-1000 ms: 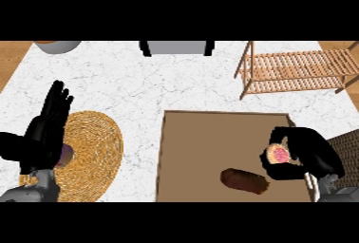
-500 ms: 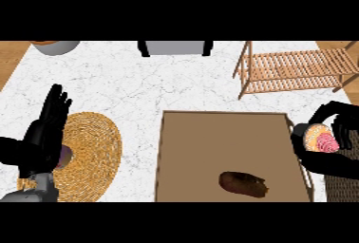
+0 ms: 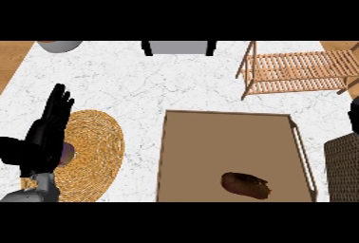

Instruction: Pick the cupcake from the tray and place it in the tiered shelf

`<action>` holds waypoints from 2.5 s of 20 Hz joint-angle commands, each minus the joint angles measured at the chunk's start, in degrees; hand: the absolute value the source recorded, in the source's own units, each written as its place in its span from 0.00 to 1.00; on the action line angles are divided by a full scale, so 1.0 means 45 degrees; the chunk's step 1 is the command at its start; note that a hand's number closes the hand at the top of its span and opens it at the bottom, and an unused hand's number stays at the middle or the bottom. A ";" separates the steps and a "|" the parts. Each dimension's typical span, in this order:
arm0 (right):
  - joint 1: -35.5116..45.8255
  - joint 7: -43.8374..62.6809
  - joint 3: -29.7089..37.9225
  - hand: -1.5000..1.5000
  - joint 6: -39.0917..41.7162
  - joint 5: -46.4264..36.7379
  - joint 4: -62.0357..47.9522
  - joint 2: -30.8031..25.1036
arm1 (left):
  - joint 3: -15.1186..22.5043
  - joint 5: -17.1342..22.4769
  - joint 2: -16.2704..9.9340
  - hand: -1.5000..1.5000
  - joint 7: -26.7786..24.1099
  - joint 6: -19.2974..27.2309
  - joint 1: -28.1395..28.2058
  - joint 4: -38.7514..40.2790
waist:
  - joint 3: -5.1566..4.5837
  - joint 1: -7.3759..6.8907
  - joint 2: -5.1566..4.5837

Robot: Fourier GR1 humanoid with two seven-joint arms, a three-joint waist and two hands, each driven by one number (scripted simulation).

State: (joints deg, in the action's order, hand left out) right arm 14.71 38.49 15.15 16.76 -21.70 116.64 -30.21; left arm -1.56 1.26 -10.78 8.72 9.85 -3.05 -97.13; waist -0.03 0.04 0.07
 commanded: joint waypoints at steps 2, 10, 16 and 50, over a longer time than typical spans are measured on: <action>0.1655 -0.0775 0.0898 1.00 -0.0144 -0.0010 -0.2612 -0.0593 | -0.0186 -0.0002 0.0244 0.50 -0.1175 -0.0261 0.0016 0.0932 | 0.0002 -0.0088 -0.0037; 0.3026 -0.3722 0.0320 1.00 -0.2544 -0.1707 -0.7212 0.0159 | -0.0482 0.0003 -0.0067 0.50 0.0137 -0.0409 -0.0655 0.0363 | 0.0010 -0.0173 -0.0057; 0.3712 -0.6163 0.0486 1.00 -0.4266 -0.2182 -1.0141 0.0414 | -0.0585 0.0026 -0.0081 0.50 0.0636 -0.0519 -0.0931 0.0062 | 0.0012 -0.0147 -0.0057; 0.8998 -1.0902 0.3168 0.00 -0.4999 0.0775 -1.9160 -0.0737 | -0.0594 -0.0556 0.0733 0.50 -0.0680 -0.0553 -0.0601 0.1156 | 0.0005 -0.0038 -0.0024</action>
State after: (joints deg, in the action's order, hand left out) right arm 55.37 -11.64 27.73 -6.11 -21.07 28.14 -32.84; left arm -4.05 -0.71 -7.86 7.83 7.35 -5.65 -94.43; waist 0.02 -0.70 -0.21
